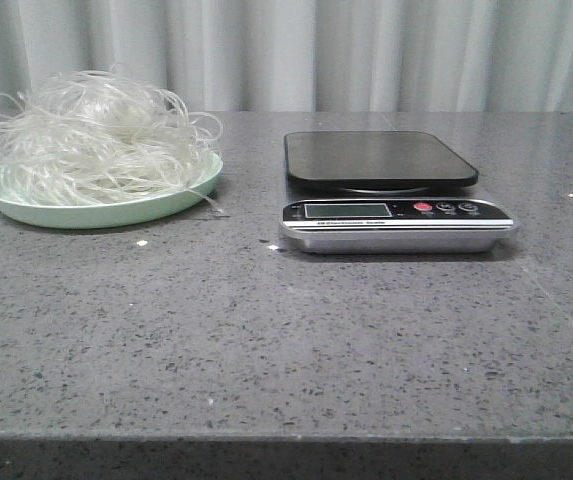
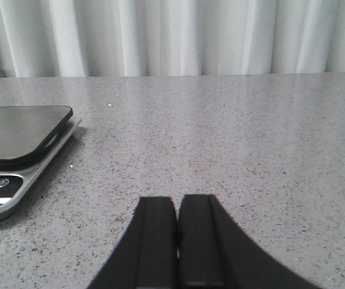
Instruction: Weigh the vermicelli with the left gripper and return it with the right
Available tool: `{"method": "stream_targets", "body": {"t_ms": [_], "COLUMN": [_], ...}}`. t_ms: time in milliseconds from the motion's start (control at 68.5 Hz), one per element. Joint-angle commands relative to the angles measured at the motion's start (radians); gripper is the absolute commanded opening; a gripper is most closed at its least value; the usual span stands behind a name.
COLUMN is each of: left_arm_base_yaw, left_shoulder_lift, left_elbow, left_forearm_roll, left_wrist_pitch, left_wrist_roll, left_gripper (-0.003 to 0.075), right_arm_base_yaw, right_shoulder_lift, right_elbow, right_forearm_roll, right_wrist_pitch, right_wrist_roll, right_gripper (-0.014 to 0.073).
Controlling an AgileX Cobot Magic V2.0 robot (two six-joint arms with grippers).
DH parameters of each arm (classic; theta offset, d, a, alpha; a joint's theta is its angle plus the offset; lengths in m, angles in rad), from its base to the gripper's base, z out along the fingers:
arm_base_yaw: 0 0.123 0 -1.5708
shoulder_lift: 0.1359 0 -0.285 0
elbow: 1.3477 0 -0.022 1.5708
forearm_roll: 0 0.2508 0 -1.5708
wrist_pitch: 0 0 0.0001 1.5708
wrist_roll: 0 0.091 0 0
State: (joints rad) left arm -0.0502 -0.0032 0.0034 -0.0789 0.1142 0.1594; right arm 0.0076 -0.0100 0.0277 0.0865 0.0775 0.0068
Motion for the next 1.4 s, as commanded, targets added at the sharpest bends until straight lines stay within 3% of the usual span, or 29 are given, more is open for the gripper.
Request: {"method": "stream_targets", "body": {"t_ms": [0, 1065, 1386], "left_arm_base_yaw": [-0.002, -0.002, -0.002], "left_shoulder_lift": [-0.02, -0.02, -0.02], "left_elbow": [0.007, 0.007, -0.01], "left_forearm_roll": [-0.01, -0.01, -0.01], "left_wrist_pitch": [-0.083, -0.102, -0.405], "left_wrist_roll": [-0.01, -0.01, -0.01], "left_gripper": [0.0137, 0.0137, 0.0137], "right_arm_base_yaw": [-0.002, -0.002, -0.002], "right_shoulder_lift": [-0.017, -0.017, -0.017], "right_elbow": [-0.008, -0.008, -0.008], "right_forearm_roll": [-0.009, -0.009, -0.009], "right_wrist_pitch": [-0.077, -0.077, -0.077], "right_wrist_roll": [-0.007, -0.007, -0.007], "right_gripper": [0.0151, 0.0151, 0.0151]}}
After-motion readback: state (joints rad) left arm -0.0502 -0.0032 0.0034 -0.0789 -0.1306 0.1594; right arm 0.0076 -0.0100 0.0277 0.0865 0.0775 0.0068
